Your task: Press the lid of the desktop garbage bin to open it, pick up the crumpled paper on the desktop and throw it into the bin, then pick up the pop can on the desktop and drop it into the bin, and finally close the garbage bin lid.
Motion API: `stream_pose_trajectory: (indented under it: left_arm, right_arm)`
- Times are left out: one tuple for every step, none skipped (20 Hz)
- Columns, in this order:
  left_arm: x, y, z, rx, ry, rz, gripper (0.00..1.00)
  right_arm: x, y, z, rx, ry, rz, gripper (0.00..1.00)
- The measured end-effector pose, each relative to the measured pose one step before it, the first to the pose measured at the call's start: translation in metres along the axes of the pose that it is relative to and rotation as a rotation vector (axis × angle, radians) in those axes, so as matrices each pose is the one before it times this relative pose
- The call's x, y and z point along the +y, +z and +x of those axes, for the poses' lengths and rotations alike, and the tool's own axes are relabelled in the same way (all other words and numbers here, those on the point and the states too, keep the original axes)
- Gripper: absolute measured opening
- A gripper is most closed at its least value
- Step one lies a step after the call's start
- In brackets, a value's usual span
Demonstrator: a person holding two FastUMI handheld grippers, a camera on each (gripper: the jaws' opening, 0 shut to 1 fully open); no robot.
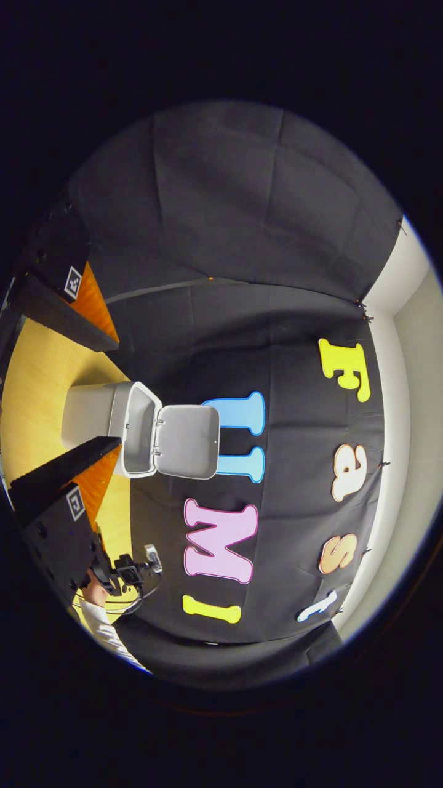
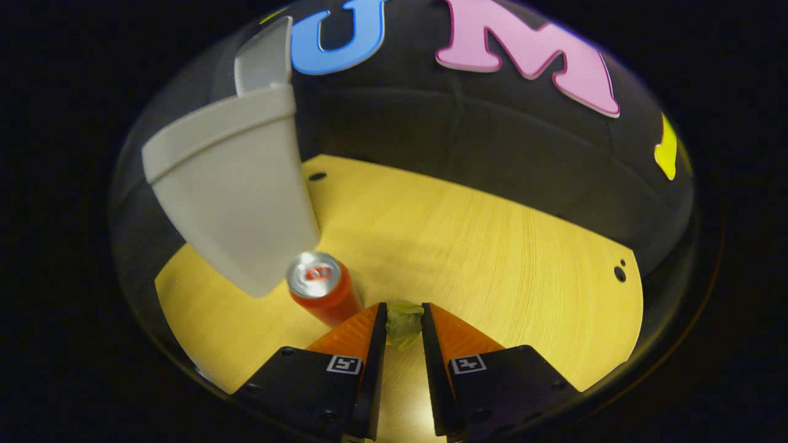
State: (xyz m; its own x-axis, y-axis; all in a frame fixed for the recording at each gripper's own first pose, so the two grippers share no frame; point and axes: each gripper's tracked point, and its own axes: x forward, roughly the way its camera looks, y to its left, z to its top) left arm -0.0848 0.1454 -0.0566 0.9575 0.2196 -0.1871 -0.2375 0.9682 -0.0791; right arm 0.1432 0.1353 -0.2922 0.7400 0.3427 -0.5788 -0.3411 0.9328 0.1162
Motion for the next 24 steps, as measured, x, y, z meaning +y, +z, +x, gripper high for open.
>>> stream_pose_trajectory:
  left_arm:
    - [-0.00327, -0.00071, 0.00274, 0.0023, -0.01165, -0.00988, 0.93]
    - [-0.00323, -0.00069, 0.00239, 0.0031, -0.00911, -0.00776, 0.93]
    - [-0.00294, -0.00054, 0.00286, 0.00199, -0.00788, -0.00426, 0.93]
    - [-0.00358, -0.00105, 0.00198, -0.00104, -0.01025, -0.00103, 0.93]
    - [-0.00308, 0.00029, 0.00115, -0.00089, -0.00829, 0.00278, 0.93]
    - [-0.00219, 0.00011, 0.001, -0.00118, -0.00889, 0.00645, 0.93]
    - [-0.00319, 0.00056, 0.00009, 0.00148, -0.00958, 0.00805, 0.93]
    - [-0.00113, -0.00192, -0.0001, 0.00219, -0.00325, 0.00776, 0.93]
    - [-0.0007, -0.00047, -0.00071, 0.00424, -0.00262, 0.00592, 0.94]
    - [-0.00039, -0.00247, -0.00214, 0.00522, -0.00261, 0.00318, 0.93]
    - [-0.00108, -0.00199, -0.00185, 0.00508, -0.0019, 0.00042, 0.93]
    - [-0.0003, -0.00297, -0.00086, 0.00799, 0.0013, -0.00203, 0.93]
    - [-0.0001, -0.00398, -0.001, 0.01597, 0.00334, -0.00343, 0.93]
    - [0.0002, -0.00587, -0.00209, 0.01372, 0.00509, -0.00284, 0.94]
    - [-0.00071, -0.00181, -0.00212, 0.00641, 0.00439, -0.00044, 0.93]
    - [-0.00086, -0.00207, -0.00197, 0.00168, 0.00455, 0.00118, 0.94]
    - [-0.00081, -0.00184, -0.00219, 0.00357, 0.00064, 0.00018, 0.94]
    - [-0.00317, -0.00394, -0.00175, 0.0027, -0.00187, -0.00135, 0.93]
    - [-0.00252, -0.00081, -0.00116, 0.002, -0.00167, -0.00229, 0.93]
    - [-0.00262, -0.0009, 0.00005, -0.00161, -0.00347, -0.00379, 0.92]
    - [-0.00397, -0.0013, -0.00023, 0.00139, -0.00627, -0.00432, 0.93]
    - [-0.00327, -0.0013, -0.00009, -0.00689, -0.00643, -0.00469, 0.94]
    - [-0.00423, 0.00173, 0.00013, -0.01094, -0.01028, -0.00748, 0.94]
    - [-0.00552, 0.00005, 0.00104, -0.01602, -0.01303, -0.0088, 0.94]
  right_arm:
    - [0.01169, 0.02922, -0.01182, -0.06901, 0.03146, 0.00013, 0.37]
    - [0.01315, 0.03067, -0.00977, -0.0667, 0.03233, -0.00302, 0.37]
    - [0.01057, 0.02814, -0.01131, -0.06856, 0.03162, -0.00381, 0.37]
    - [0.01446, 0.03006, -0.00598, -0.06392, 0.03399, -0.00515, 0.37]
    - [0.01233, 0.02396, -0.00603, -0.04621, 0.0281, -0.01099, 0.37]
    - [0.01145, 0.02104, -0.00377, -0.03258, 0.02236, -0.00912, 0.37]
    - [0.01202, 0.01507, -0.01004, -0.03371, 0.03424, 0.00302, 0.37]
    - [0.0137, 0.01467, -0.00461, -0.03744, 0.02746, 0.0059, 0.37]
    - [0.01436, 0.01113, -0.00173, -0.03567, 0.02703, -0.00229, 0.37]
    - [0.01316, 0.01151, 0.00077, -0.03794, 0.02189, -0.01416, 0.37]
    - [0.01056, 0.00967, 0.01232, -0.01306, 0.00981, -0.03387, 0.37]
    - [0.00758, 0.00225, 0.00571, 0.00997, 0.00842, -0.02732, 0.37]
    - [0.00941, 0.00527, 0.00805, 0.01041, 0.00858, -0.00629, 0.37]
    - [0.00944, 0.00219, 0.00942, 0.0036, 0.0092, 0.01147, 0.37]
    - [0.00945, 0.0007, 0.00866, -0.00345, 0.00987, 0.0111, 0.37]
    - [0.00431, -0.0028, 0.00924, 0.01466, 0.0029, -0.00353, 0.25]
    - [0.00184, -0.00717, 0.01051, 0.02196, 0.00464, -0.01407, 0.37]
    - [0.00018, -0.00935, 0.01088, 0.03721, -0.00648, -0.02103, 0.37]
    - [0.00099, -0.0069, 0.0068, 0.02595, -0.01028, -0.0163, 0.38]
    - [0.00112, -0.00452, 0.00875, 0.01475, 0.00055, -0.00561, 0.4]
    - [0.00197, -0.00363, 0.00475, 0.01286, 0.00282, -0.00346, 0.43]
    - [0.00034, -0.00484, 0.00367, 0.01885, 0.00331, -0.01083, 0.47]
    - [-0.0025, -0.00241, 0.00028, 0.00648, -0.00679, -0.01288, 0.61]
    - [0.00021, 0.00121, -0.00117, -0.0059, 0.00796, -0.00556, 0.75]
